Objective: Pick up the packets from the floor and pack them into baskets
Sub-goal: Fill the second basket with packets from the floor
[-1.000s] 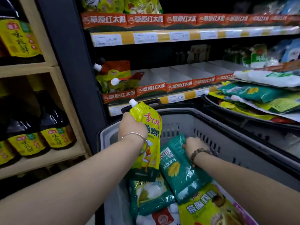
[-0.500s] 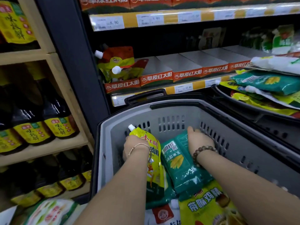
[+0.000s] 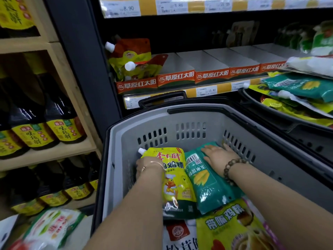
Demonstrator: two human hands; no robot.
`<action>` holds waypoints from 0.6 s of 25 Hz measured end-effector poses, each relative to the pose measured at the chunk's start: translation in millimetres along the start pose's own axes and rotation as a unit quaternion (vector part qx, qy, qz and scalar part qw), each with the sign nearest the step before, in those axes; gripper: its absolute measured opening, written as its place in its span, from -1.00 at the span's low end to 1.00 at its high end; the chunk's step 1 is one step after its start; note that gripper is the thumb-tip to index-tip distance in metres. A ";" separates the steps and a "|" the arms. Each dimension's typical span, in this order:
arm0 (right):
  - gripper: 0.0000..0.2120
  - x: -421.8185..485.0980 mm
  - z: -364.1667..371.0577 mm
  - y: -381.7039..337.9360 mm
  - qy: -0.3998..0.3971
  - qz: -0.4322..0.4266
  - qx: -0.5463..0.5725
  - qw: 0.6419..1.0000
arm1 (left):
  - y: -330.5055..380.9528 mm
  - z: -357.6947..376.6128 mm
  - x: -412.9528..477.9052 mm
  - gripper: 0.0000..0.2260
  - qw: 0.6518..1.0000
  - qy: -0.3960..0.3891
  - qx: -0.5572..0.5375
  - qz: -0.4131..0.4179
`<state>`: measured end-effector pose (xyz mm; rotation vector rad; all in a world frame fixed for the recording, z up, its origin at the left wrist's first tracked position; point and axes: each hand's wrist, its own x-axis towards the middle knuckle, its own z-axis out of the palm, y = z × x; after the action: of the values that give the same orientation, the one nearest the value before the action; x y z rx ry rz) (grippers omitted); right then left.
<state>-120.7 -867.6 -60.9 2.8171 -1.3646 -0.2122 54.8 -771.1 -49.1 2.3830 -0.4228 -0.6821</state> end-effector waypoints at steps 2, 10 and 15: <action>-0.56 -3.2 -2.0 1.6 0.008 -0.004 0.007 1.000 | -10.0 8.3 -10.0 -0.42 0.996 0.039 0.065 0.048; -0.41 -10.6 7.4 -11.7 -0.021 -0.055 0.029 0.998 | -30.9 53.0 -33.8 -0.46 0.934 0.075 0.259 0.233; -0.44 -12.4 18.3 -13.2 0.005 -0.044 0.027 0.999 | -37.5 71.9 -20.9 -0.50 0.938 0.035 0.262 0.222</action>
<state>-120.2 -848.7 -78.4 2.9210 -1.2649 -0.1642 2.1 -767.3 -114.0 2.6378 -1.1922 -0.2926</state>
